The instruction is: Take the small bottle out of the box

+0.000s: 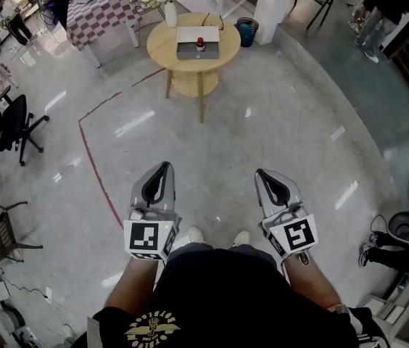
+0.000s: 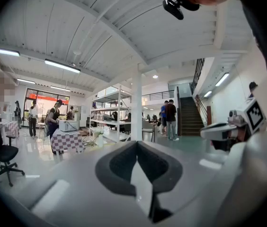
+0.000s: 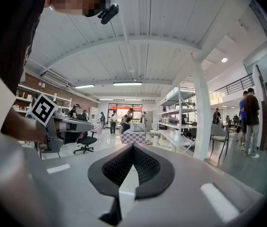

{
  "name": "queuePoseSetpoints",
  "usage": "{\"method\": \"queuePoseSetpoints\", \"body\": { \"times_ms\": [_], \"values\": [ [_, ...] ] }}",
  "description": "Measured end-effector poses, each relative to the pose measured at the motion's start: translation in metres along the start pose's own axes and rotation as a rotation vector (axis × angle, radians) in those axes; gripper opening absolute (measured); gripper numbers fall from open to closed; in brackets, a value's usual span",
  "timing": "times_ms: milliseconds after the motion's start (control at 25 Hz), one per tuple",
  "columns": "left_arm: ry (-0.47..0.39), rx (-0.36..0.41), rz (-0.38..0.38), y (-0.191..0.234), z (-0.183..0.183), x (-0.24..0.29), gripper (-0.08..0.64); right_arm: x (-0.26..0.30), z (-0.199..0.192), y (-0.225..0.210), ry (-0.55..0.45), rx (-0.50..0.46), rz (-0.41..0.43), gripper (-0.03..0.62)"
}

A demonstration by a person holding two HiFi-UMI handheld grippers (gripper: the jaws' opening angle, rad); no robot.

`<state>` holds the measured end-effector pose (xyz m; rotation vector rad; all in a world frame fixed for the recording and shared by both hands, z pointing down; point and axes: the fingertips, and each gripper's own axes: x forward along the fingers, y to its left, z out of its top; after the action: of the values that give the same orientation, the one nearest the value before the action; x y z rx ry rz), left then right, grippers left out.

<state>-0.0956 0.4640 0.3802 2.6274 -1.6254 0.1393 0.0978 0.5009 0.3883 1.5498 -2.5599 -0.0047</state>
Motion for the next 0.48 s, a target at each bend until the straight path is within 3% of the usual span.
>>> {"method": "queuePoseSetpoints", "body": {
  "times_ms": [280,480],
  "values": [
    [-0.011,-0.017,0.011,0.054,0.001,-0.018,0.0,0.015,0.01,0.042,0.024,0.013,-0.02,0.006],
    [0.019,-0.044,0.003,0.062,-0.012,-0.028,0.0,0.01,0.014,0.047,0.037,0.002,-0.051,0.006]
  ]
}}
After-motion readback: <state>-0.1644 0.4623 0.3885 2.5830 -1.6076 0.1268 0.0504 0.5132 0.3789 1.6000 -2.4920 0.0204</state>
